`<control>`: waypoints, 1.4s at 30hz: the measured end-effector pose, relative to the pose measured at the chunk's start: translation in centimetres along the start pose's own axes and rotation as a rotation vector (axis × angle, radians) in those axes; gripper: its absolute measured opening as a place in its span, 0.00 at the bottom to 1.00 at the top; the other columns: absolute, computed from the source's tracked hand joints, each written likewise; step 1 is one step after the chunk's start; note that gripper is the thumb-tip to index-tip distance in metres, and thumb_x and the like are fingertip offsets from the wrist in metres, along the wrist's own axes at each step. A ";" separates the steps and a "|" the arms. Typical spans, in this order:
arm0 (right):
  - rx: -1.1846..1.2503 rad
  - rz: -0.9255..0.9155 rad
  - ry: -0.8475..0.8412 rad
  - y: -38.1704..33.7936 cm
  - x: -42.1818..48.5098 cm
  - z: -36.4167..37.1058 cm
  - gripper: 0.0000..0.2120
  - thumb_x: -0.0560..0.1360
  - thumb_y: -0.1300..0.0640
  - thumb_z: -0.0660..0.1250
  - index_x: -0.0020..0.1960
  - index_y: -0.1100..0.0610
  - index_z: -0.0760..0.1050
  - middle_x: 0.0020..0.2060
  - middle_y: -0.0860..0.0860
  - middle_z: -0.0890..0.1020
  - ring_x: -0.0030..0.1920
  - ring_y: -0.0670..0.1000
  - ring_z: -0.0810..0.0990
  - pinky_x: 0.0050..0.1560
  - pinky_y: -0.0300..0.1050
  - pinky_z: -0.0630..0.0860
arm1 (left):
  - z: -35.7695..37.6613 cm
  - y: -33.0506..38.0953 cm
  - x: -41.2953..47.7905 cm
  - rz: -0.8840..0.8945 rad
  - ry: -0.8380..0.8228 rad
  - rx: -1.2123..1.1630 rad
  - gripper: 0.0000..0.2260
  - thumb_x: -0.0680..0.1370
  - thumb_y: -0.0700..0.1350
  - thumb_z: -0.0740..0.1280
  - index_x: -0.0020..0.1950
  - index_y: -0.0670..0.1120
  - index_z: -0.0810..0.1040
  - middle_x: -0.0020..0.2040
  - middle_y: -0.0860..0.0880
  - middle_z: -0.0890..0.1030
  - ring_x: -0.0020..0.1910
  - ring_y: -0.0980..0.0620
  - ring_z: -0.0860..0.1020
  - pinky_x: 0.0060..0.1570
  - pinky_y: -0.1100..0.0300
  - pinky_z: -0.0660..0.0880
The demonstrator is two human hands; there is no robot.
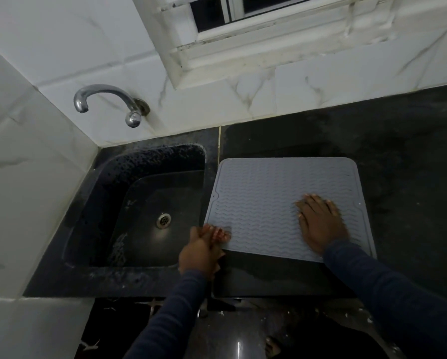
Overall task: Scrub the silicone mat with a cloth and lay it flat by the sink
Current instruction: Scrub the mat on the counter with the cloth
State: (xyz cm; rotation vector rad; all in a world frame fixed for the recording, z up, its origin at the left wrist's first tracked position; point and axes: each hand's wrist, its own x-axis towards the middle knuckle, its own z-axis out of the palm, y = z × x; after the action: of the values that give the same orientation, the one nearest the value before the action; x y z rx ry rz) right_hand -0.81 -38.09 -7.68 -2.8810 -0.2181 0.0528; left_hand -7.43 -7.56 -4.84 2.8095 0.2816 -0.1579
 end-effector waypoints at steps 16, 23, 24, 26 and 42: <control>0.064 0.021 0.003 0.4 0.0 0.3 0.25 0.78 0.50 0.47 0.72 0.53 0.67 0.74 0.52 0.66 0.74 0.53 0.61 0.75 0.52 0.48 | 2.5 4.1 -0.9 0.067 -0.026 -0.142 0.15 0.77 0.64 0.59 0.57 0.56 0.71 0.54 0.51 0.76 0.44 0.48 0.80 0.44 0.55 0.76; 0.080 0.027 0.052 0.2 -0.1 0.6 0.25 0.77 0.51 0.50 0.70 0.55 0.71 0.72 0.53 0.70 0.73 0.54 0.63 0.73 0.52 0.50 | 1.8 5.8 -1.2 0.055 0.066 -0.210 0.19 0.76 0.63 0.63 0.55 0.50 0.79 0.53 0.50 0.75 0.46 0.47 0.79 0.48 0.51 0.78; 0.090 0.027 0.051 0.2 -0.2 0.6 0.24 0.76 0.51 0.50 0.69 0.55 0.71 0.71 0.53 0.70 0.73 0.54 0.63 0.73 0.52 0.50 | 3.0 8.1 -2.2 0.179 0.007 -0.204 0.17 0.76 0.60 0.64 0.57 0.50 0.79 0.55 0.50 0.75 0.47 0.47 0.79 0.49 0.51 0.77; 0.104 0.029 0.040 0.2 -0.1 0.5 0.25 0.76 0.52 0.50 0.70 0.54 0.71 0.72 0.53 0.69 0.73 0.53 0.63 0.73 0.52 0.50 | 4.8 12.7 -4.8 0.352 -0.098 -0.153 0.16 0.78 0.57 0.62 0.59 0.49 0.78 0.58 0.46 0.73 0.48 0.42 0.79 0.48 0.51 0.77; 0.096 0.014 0.045 0.1 -0.2 0.4 0.26 0.75 0.52 0.49 0.70 0.55 0.70 0.72 0.54 0.69 0.73 0.55 0.63 0.73 0.54 0.50 | 1.2 5.7 -2.7 -0.004 0.089 -0.182 0.18 0.77 0.59 0.64 0.61 0.49 0.77 0.57 0.48 0.72 0.48 0.46 0.78 0.45 0.60 0.70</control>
State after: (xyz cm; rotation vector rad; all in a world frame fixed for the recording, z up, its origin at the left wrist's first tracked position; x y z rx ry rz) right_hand -1.04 -38.17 -8.09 -2.7848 -0.1819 0.0003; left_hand -8.91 -13.70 -3.91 2.6393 0.3064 -0.0074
